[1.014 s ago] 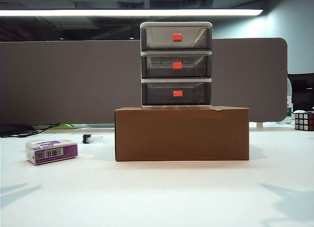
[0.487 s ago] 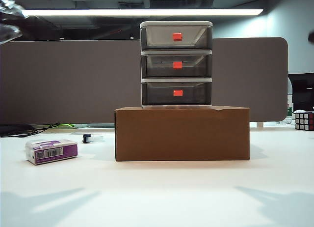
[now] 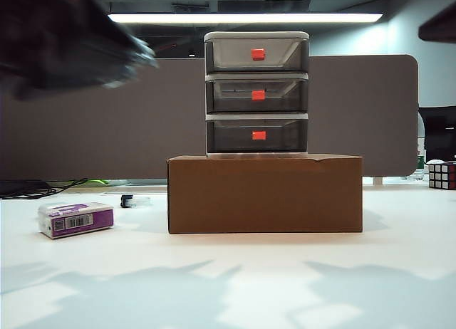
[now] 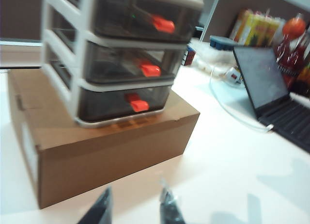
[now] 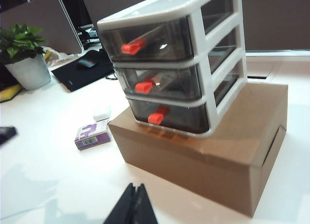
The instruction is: Open the third layer of the drawer on the table, pick up a pack of napkins on the table and put it in, and finally close the drawer.
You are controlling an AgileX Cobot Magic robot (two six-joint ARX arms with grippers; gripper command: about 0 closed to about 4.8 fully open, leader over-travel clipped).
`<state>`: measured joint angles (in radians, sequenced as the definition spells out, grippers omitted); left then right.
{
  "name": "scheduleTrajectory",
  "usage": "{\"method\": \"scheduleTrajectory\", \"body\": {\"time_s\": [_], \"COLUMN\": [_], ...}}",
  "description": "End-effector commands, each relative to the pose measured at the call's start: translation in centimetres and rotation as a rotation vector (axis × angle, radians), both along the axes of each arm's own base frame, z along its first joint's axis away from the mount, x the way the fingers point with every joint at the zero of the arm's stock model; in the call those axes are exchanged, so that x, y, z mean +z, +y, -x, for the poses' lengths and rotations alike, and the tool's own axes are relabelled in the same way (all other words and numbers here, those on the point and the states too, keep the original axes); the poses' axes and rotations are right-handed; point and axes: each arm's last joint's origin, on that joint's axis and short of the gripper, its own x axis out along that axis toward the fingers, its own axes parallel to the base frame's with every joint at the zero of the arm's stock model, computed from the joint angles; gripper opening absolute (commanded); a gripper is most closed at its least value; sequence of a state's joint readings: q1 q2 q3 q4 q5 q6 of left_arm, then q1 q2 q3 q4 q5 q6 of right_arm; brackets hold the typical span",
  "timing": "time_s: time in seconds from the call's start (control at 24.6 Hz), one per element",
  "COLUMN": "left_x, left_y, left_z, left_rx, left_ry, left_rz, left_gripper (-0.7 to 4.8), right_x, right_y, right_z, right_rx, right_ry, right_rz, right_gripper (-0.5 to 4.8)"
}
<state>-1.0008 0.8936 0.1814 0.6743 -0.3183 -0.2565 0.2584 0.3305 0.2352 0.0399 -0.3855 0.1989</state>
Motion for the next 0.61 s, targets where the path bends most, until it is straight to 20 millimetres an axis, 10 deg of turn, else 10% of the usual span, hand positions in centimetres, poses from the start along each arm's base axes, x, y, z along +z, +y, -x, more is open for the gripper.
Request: {"method": "scheduleTrajectory", "body": {"time_s": [0.04,0.61], "left_x": [-0.1,-0.9], "left_y": [-1.8,-10.2], "left_z": [-0.8,-4.6], "left_rx": [-0.006,0.003], "left_ry": [-0.054,-0.047], "left_rz": [-0.005,-0.072], "left_gripper": [1.21,1.21], "right_x": [1.7,4.2], "right_y": [0.2,2.2], "right_z": [-0.7,-5.6], "right_rx": [0.005,0.208], "right_ry": [-0.037,0.065], "right_rz": [0.032,0.062], "right_gripper": [-0.06,-0.06]}}
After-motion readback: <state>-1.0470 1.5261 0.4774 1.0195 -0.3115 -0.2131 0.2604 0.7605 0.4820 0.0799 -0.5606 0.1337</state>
